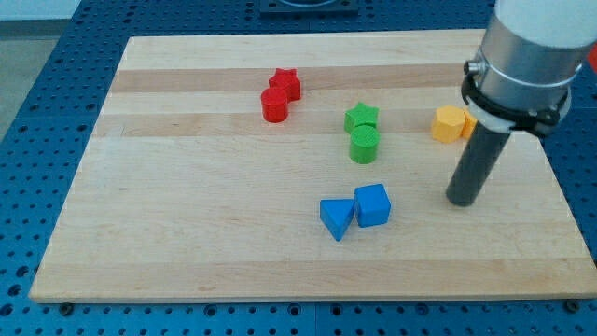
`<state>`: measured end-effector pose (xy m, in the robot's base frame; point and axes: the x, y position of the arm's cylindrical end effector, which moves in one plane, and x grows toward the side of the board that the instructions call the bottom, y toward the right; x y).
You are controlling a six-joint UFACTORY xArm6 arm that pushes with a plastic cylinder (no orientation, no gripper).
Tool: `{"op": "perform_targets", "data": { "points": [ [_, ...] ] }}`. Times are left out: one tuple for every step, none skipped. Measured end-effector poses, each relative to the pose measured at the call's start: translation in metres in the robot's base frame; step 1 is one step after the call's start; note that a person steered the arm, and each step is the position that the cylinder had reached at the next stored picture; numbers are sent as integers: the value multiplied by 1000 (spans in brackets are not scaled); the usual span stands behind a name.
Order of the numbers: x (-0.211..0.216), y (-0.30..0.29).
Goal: Place blue triangle to the left of green blocks
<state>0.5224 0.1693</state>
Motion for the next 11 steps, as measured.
{"op": "perform_targets", "data": {
  "points": [
    [47,-12],
    [47,-12],
    [72,-59],
    [91,-91],
    [91,-96],
    [87,-126],
    [67,-136],
    [20,-150],
    [-30,-150],
    [-78,-160],
    [-146,-172]
  ]
}}
